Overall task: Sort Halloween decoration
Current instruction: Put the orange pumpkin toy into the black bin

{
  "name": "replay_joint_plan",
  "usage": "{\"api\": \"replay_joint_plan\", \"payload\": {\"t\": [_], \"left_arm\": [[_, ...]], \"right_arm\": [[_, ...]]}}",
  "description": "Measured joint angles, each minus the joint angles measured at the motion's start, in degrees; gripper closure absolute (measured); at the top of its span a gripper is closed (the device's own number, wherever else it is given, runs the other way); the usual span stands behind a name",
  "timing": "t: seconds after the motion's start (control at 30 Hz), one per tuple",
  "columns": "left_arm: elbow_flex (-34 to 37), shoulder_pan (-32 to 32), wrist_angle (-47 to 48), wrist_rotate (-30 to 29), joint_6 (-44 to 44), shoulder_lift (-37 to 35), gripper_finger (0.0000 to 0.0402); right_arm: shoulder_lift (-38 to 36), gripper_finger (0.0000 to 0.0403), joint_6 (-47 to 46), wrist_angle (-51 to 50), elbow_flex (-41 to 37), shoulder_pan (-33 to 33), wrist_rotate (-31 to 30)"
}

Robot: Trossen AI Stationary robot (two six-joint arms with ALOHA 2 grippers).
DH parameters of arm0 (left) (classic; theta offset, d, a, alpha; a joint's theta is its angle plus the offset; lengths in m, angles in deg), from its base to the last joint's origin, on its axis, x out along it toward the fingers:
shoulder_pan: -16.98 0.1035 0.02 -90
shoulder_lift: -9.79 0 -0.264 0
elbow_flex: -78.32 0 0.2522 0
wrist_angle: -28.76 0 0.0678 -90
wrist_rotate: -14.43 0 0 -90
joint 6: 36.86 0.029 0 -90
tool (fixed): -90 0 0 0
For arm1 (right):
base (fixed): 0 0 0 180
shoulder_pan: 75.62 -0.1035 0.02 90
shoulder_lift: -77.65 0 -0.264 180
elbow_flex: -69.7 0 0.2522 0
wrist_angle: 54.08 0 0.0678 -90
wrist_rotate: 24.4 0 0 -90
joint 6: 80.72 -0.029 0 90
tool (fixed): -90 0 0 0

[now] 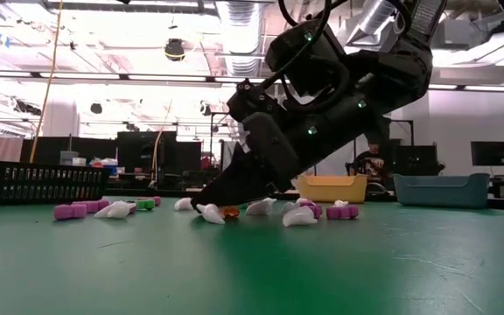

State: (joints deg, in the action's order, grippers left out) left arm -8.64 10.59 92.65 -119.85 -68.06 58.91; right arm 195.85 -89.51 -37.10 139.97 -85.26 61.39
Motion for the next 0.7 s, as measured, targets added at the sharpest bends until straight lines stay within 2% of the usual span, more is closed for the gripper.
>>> {"api": "replay_joint_plan", "payload": {"t": [0.33, 0.57, 0.7], "left_arm": [[0.0, 0.0, 0.0, -0.1, -0.1, 0.0, 0.017], [0.0, 0.0, -0.1, -0.1, -0.1, 0.0, 0.017], [0.0, 0.0, -0.1, -0.1, -1.3, 0.0, 0.017]], "right_arm": [[-5.6, 0.0374, 0.4, -1.8, -0.3, 0.4, 0.2], [-9.5, 0.0401, 4.5, -1.1, -0.1, 0.4, 0.3], [-10.3, 0.0392, 4.3, -4.0, 0.0, 0.4, 3.0]]}}
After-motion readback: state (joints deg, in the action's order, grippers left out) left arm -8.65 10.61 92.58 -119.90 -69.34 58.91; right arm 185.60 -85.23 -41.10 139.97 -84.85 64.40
